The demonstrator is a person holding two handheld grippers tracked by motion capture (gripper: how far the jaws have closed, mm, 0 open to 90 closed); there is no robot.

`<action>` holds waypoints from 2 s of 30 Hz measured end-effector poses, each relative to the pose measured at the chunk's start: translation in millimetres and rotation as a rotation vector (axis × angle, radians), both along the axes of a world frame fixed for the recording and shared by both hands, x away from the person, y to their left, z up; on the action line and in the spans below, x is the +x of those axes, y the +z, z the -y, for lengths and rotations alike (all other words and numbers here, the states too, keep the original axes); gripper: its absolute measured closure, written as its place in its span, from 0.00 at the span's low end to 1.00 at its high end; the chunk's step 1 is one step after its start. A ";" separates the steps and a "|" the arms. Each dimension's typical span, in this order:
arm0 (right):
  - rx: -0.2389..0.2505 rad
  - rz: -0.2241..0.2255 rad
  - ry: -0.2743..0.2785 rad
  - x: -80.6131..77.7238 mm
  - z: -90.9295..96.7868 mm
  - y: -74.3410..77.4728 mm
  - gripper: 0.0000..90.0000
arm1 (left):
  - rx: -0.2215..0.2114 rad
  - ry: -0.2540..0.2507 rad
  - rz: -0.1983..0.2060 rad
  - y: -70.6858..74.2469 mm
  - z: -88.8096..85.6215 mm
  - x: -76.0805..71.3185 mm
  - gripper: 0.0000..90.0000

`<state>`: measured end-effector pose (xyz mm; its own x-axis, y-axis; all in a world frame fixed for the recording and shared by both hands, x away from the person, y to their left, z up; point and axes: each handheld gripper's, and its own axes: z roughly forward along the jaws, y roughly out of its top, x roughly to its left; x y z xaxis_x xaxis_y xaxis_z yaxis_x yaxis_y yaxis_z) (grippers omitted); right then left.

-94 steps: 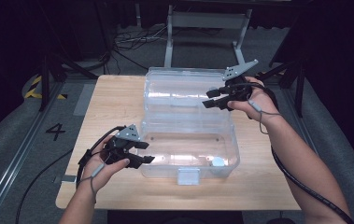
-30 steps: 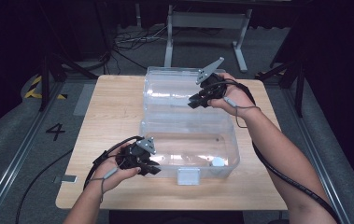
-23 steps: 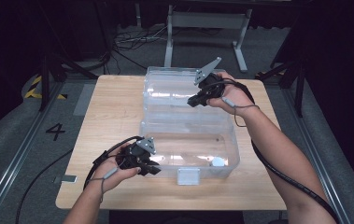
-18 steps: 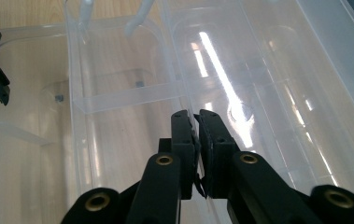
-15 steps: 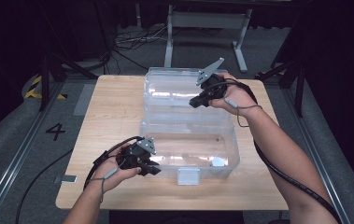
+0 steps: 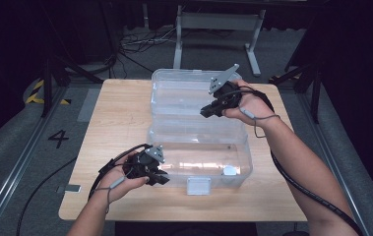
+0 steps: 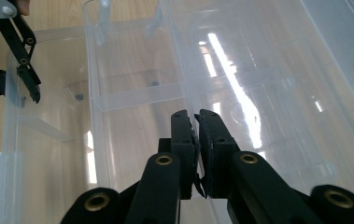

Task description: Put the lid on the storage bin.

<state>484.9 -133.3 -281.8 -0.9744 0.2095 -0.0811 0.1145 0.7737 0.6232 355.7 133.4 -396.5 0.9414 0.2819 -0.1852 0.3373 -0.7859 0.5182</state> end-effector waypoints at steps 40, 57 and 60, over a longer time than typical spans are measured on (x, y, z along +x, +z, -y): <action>-0.019 0.071 0.076 -52.3 1.1 1.4 0.95 | 0.013 0.004 -0.004 -1.1 0.6 -0.3 0.86; -0.007 0.074 0.098 -64.0 4.3 -2.6 0.95 | 0.023 0.003 -0.006 -2.6 1.6 -0.4 0.85; -0.008 0.078 0.097 -66.6 4.2 -3.2 0.95 | 0.023 0.003 -0.006 -2.7 1.7 -0.2 0.85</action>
<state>418.4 -137.5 -285.0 -0.9808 0.1136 -0.1586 -0.0096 0.7837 0.6211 355.5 131.7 -399.2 0.9394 0.2888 -0.1846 0.3427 -0.7967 0.4978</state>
